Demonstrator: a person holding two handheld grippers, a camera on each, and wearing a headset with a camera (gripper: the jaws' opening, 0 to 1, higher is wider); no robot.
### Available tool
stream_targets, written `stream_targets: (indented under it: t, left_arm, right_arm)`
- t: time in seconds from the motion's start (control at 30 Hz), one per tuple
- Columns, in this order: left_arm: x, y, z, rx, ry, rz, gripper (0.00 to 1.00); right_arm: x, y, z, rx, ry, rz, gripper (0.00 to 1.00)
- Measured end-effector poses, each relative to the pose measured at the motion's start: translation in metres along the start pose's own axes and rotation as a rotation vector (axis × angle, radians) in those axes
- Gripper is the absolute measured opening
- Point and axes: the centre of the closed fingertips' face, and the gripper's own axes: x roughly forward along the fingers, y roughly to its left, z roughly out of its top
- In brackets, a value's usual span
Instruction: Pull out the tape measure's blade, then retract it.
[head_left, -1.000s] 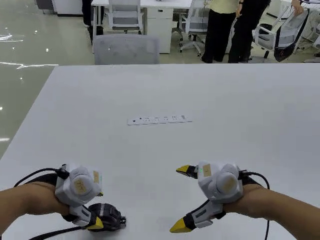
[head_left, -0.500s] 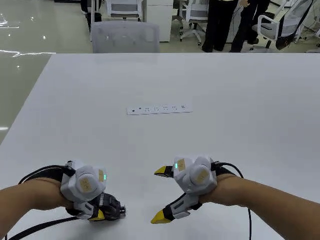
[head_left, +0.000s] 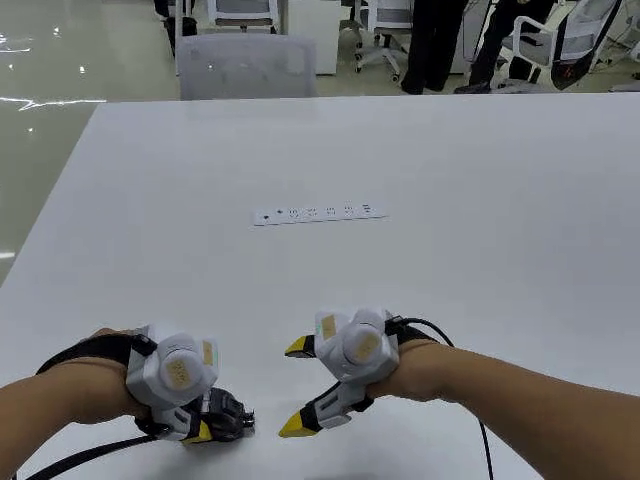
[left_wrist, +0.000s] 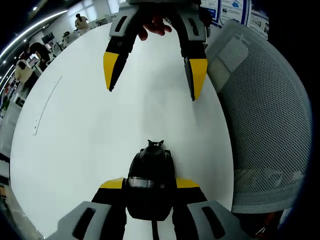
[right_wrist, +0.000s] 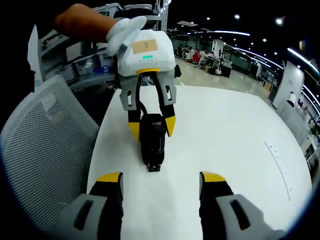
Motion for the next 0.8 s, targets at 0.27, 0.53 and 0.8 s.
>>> stream_targets:
  t: [0.27,0.53,0.8]
  left_arm:
    - [-0.001,0.000,-0.001,-0.017,-0.012,-0.008,0.32]
    - [-0.001,0.000,-0.001,-0.018,-0.017,-0.008,0.32]
    - [0.000,0.001,-0.001,-0.033,-0.033,-0.007,0.32]
  right_arm:
    - [0.020,0.005,-0.003,0.007,0.021,0.031,0.56]
    - [0.041,0.012,-0.016,0.029,0.053,0.058,0.46]
    - [0.058,0.015,-0.022,0.038,0.052,0.052,0.36]
